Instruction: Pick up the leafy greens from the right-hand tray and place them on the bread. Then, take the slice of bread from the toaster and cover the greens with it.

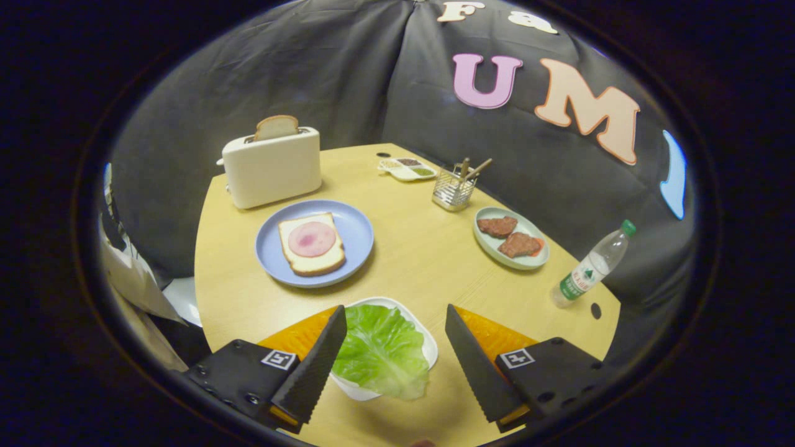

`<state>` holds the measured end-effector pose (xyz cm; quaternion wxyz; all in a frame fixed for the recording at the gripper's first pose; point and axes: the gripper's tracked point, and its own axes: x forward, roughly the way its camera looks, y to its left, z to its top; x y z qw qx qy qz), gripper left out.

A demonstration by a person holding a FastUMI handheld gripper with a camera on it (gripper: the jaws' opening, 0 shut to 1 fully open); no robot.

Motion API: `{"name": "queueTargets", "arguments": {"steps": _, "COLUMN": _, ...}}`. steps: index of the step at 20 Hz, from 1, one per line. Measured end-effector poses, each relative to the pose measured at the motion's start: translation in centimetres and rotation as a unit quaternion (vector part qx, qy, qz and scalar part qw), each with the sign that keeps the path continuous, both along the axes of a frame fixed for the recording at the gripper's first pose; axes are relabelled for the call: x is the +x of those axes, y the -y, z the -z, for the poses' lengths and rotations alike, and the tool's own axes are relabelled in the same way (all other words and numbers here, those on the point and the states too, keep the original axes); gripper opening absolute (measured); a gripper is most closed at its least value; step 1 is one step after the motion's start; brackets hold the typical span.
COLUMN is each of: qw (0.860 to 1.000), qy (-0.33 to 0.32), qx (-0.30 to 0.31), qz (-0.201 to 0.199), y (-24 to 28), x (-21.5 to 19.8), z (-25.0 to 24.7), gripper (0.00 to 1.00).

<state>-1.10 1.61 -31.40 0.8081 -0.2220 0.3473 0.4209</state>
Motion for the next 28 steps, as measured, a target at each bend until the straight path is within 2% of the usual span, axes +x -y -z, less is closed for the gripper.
{"name": "queueTargets", "arguments": {"steps": 9, "qw": 0.997, "qy": -0.063, "qx": -0.053, "qz": -0.015, "y": 0.8, "x": -1.2, "z": 5.9, "gripper": 1.0}}
{"name": "queueTargets", "arguments": {"steps": 22, "qw": 0.99, "qy": -0.124, "qx": -0.072, "qz": 0.008, "y": 1.1, "x": -2.2, "z": 9.4, "gripper": 1.0}}
{"name": "queueTargets", "arguments": {"steps": 23, "qw": 0.989, "qy": -0.128, "qx": -0.07, "qz": 0.011, "y": 1.1, "x": -2.1, "z": 9.5, "gripper": 0.98}}
{"name": "queueTargets", "arguments": {"steps": 28, "qw": 0.988, "qy": -0.131, "qx": -0.075, "qz": 0.016, "y": 1.0, "x": -2.3, "z": 9.6, "gripper": 0.62}}
